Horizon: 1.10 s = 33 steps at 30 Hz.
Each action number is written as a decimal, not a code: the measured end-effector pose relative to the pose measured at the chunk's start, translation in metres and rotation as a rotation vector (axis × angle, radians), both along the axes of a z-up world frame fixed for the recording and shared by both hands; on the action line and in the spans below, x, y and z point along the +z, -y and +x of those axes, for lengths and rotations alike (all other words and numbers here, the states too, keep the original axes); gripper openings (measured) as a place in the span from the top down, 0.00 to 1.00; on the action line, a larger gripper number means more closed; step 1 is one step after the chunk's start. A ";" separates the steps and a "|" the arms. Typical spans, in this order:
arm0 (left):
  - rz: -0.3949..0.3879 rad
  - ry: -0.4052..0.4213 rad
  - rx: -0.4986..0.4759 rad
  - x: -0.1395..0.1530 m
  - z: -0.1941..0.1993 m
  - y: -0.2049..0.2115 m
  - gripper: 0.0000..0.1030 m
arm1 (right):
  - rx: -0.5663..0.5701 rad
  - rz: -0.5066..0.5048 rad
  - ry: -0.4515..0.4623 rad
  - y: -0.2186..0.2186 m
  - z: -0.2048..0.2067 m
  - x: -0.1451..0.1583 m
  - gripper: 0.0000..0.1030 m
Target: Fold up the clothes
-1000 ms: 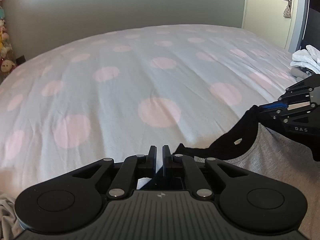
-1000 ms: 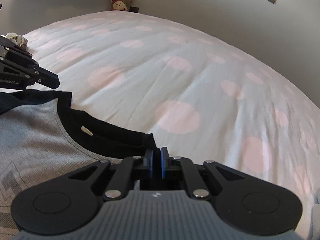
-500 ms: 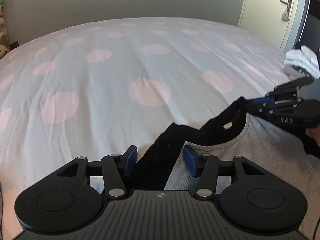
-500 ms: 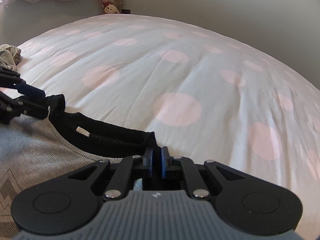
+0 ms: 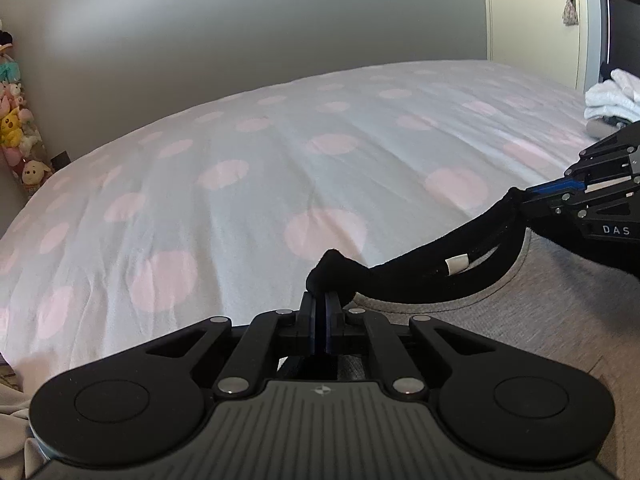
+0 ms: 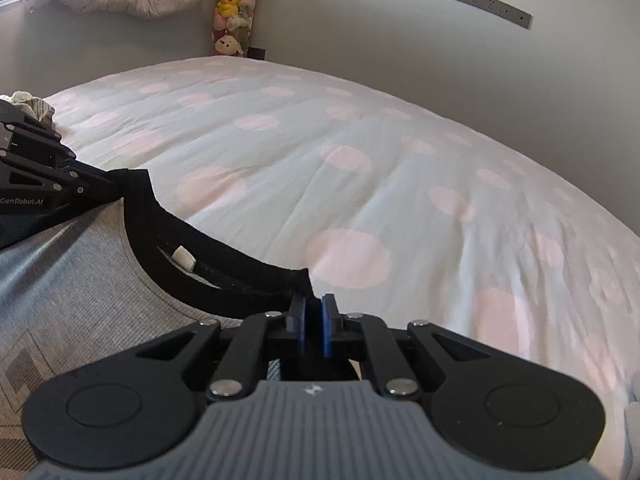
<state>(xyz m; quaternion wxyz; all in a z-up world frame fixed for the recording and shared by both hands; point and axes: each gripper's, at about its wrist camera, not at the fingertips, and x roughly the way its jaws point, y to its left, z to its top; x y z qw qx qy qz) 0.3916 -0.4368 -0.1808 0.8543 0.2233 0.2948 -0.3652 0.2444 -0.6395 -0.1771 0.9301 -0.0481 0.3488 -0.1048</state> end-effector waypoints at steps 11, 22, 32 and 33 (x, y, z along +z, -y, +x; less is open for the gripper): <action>0.020 -0.026 0.068 0.004 -0.002 -0.014 0.58 | -0.091 0.175 0.025 0.029 -0.031 0.020 0.61; 0.081 -0.066 0.166 0.057 -0.070 -0.097 0.53 | -0.305 0.187 0.024 0.061 -0.197 0.089 0.61; 0.037 -0.145 0.331 0.050 -0.135 -0.164 0.52 | -0.505 0.229 -0.036 0.041 -0.361 0.089 0.62; 0.035 -0.141 0.335 0.049 -0.141 -0.166 0.52 | -0.521 0.244 -0.039 0.036 -0.375 0.085 0.62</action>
